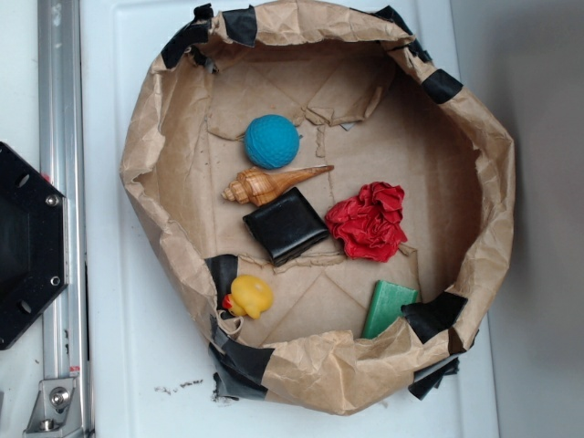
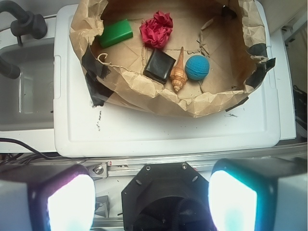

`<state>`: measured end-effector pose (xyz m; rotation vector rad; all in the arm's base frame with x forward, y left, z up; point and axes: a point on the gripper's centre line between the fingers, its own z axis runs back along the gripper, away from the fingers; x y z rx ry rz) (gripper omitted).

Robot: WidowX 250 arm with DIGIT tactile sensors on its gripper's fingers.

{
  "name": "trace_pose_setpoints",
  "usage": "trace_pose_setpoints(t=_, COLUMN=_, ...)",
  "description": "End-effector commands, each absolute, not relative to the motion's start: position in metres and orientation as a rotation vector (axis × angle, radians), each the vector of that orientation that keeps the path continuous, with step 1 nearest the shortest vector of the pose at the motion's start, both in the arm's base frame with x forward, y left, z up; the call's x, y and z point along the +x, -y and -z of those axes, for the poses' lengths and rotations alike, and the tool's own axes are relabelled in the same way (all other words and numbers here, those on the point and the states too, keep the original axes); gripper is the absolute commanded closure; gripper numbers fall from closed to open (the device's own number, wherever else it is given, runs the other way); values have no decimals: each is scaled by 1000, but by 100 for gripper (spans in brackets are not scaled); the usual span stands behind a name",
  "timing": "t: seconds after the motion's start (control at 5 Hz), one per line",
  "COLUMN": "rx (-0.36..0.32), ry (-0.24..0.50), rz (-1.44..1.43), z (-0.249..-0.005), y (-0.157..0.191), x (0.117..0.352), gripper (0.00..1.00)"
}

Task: Grab the black box.

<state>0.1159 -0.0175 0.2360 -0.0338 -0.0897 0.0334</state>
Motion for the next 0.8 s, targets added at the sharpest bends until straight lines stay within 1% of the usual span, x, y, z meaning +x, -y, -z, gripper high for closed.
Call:
trace_pose_setpoints(t=0.0, rx=-34, ry=90, rz=-33, z=-236, y=17, x=116, gripper=0)
trace_pose_setpoints(t=0.2, rx=-13, ry=157, rz=-99, z=-224, y=-11, x=160, gripper=0)
trace_pose_setpoints(t=0.4, rx=45, ry=148, rz=-77, z=-193, y=-25, x=204, gripper=0)
trace_pose_setpoints(t=0.6, rx=30, ry=110, rz=-39, z=-154, y=-23, x=228, gripper=0)
